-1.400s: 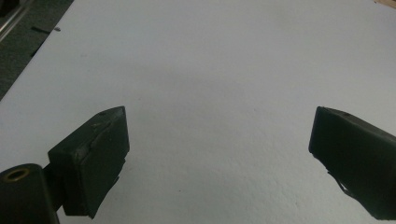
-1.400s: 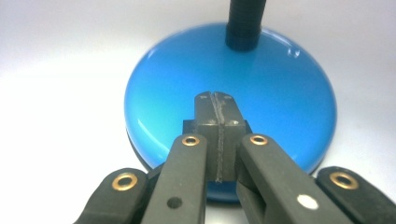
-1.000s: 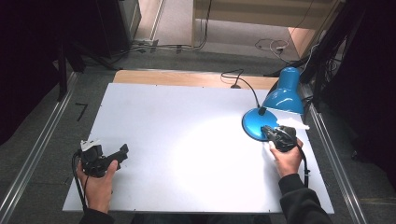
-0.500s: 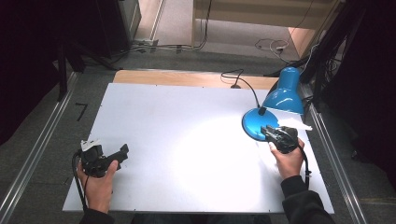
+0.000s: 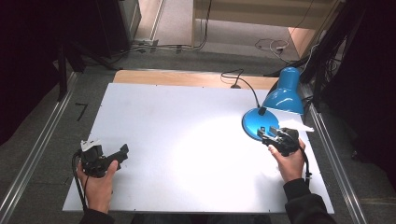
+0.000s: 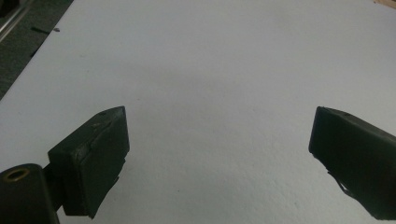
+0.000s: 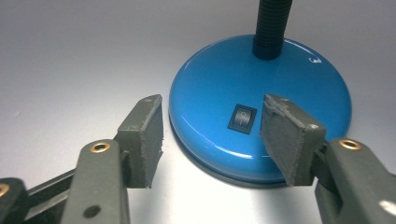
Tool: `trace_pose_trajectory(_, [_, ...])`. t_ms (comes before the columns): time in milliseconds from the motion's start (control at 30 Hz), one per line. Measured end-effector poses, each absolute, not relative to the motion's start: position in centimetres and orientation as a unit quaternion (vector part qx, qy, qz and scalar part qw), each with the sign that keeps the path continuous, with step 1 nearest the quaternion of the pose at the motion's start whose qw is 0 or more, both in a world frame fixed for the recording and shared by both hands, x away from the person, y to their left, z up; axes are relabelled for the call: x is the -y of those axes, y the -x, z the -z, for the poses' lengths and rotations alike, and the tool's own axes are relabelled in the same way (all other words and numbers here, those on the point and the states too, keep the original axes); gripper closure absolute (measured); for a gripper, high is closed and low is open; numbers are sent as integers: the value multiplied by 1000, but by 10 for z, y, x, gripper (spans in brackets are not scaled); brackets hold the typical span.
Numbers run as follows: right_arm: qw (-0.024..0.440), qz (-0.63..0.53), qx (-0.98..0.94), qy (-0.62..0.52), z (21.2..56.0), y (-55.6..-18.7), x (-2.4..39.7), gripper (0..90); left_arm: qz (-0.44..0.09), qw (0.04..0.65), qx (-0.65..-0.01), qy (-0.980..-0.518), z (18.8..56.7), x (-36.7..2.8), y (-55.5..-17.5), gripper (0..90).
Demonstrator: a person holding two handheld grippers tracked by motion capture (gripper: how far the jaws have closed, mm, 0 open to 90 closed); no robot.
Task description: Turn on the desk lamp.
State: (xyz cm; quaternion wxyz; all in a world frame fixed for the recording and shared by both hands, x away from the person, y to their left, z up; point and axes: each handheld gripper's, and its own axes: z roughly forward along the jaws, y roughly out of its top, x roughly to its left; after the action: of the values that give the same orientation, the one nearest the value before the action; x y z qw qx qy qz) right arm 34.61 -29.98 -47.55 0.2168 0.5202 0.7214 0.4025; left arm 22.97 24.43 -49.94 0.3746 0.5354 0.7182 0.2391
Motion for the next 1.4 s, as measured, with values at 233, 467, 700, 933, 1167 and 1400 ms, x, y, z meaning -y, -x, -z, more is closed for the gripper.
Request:
trace_pose_trajectory(233, [217, -396, -727, -517, 474, -342, 302, 271, -239, 375, -718, -535, 500, -244, -230, 56])
trace_pose_trajectory(467, [218, -393, -729, -516, 474, -338, 304, 229, -239, 374, -718, -536, 500, -244, -230, 56])
trace_pose_trajectory(700, [219, -391, -728, -518, 474, -334, 309, 215, -239, 373, -718, -537, 500, -244, -230, 55])
trace_pose_trajectory(933, [219, -392, -727, -519, 473, -329, 315, 214, -239, 374, -718, -536, 500, -244, -230, 55])
trace_pose_trajectory(1167, [219, -391, -727, -520, 471, -323, 321, 214, -239, 373, -718, -537, 500, -244, -230, 55])
trace_pose_trajectory(1400, [217, -390, -726, -523, 471, -317, 326, 214, -238, 373, -718, -537, 500, -243, -230, 55])
